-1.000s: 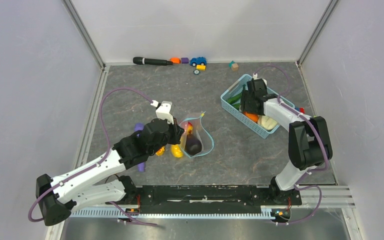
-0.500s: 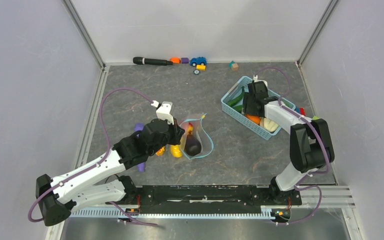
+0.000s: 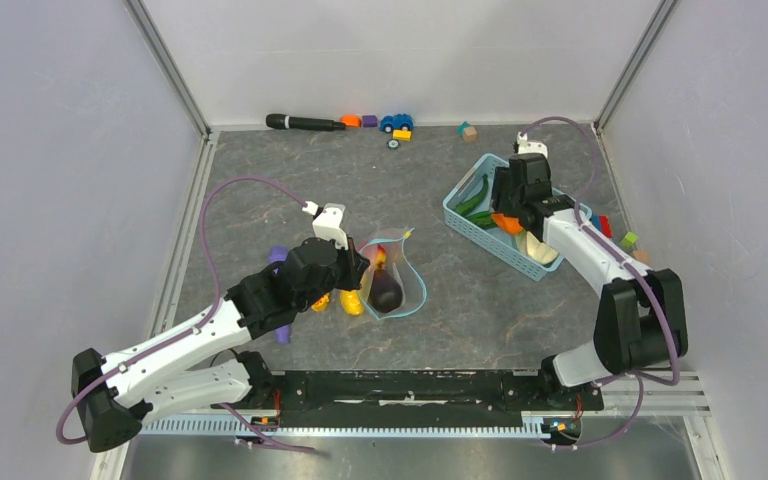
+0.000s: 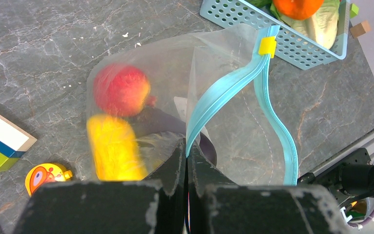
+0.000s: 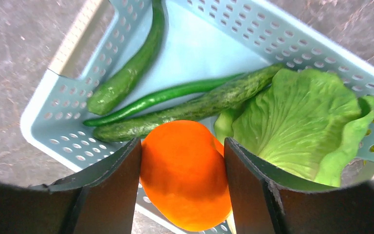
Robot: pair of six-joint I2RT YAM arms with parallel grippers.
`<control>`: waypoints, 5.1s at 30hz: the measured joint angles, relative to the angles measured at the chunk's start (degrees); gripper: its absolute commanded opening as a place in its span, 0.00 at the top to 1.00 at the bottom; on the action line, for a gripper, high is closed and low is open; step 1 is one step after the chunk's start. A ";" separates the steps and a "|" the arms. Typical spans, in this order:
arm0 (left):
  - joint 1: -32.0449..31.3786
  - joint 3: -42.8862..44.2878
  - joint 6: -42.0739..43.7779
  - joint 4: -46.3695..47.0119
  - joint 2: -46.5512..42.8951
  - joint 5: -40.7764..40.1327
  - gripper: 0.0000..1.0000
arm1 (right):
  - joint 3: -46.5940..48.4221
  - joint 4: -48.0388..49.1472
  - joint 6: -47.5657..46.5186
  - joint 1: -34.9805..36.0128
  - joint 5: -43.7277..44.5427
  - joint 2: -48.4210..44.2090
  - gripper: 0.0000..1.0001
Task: Place the food in the zip-top bag and seal the zipper
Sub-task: Pick up the fake fruit from the bin, then place the fake fruit in the zipper food storage bag.
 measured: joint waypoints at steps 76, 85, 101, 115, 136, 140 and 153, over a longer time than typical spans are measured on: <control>0.00 -0.04 0.00 0.39 0.11 0.26 0.98 | -20.79 41.79 4.66 29.75 -42.88 -25.18 0.74; 0.00 -0.24 -0.02 0.44 -0.07 0.24 0.98 | -20.81 42.49 2.58 34.62 -36.96 -22.21 0.74; 0.07 -0.96 0.13 -0.04 -0.90 -0.20 0.98 | -20.85 38.27 -4.20 42.49 -15.02 -18.16 0.77; 0.00 -3.30 0.26 3.76 -5.14 5.57 0.98 | -18.69 37.38 -15.26 52.30 16.35 -13.20 0.77; 0.00 -6.38 0.63 8.15 -8.28 8.31 0.98 | -16.39 45.94 -24.09 58.25 35.82 -11.43 0.46; 0.00 -6.38 0.63 8.15 -8.26 7.96 0.98 | -15.98 44.44 -23.17 58.25 33.99 -10.58 0.25; 0.00 -6.38 0.63 8.13 -8.28 6.99 0.98 | -15.23 37.16 -19.23 58.18 27.06 -12.98 0.02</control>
